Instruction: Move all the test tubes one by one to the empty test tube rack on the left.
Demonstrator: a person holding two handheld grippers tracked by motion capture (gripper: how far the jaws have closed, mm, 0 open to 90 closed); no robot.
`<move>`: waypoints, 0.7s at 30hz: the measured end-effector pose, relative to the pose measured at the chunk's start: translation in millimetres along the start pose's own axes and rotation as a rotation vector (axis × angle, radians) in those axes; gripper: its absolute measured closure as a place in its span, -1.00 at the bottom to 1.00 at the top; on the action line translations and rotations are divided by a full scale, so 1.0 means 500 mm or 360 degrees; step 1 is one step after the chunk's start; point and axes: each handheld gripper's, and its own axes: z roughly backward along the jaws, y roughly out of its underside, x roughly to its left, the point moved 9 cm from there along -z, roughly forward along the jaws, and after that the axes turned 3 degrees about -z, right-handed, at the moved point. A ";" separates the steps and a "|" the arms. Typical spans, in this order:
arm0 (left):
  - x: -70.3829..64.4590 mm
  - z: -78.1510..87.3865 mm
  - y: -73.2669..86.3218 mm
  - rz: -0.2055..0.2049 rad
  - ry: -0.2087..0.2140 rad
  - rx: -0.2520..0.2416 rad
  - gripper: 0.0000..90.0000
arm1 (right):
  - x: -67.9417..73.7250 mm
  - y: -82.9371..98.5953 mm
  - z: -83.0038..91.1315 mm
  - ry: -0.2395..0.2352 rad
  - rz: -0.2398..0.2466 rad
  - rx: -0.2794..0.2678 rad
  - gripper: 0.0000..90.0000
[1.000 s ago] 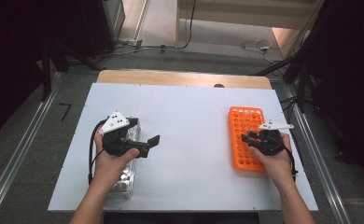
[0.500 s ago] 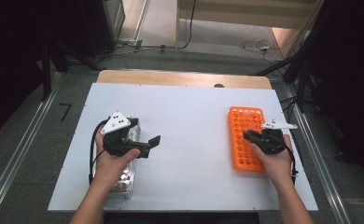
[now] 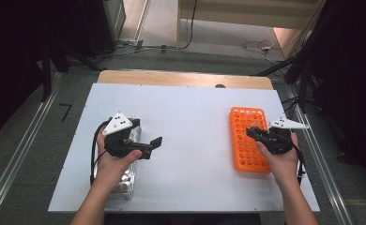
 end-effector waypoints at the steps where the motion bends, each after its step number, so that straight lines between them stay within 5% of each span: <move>1: -0.001 -0.001 0.000 0.0002 0.0003 0.0003 -1.00 | 0.005 -0.002 0.001 -0.0008 0.0012 -0.0002 0.64; 21: -0.031 -0.020 0.007 -0.0014 0.0057 0.0032 -1.00 | 0.109 -0.021 0.003 -0.0265 0.0141 0.0010 0.64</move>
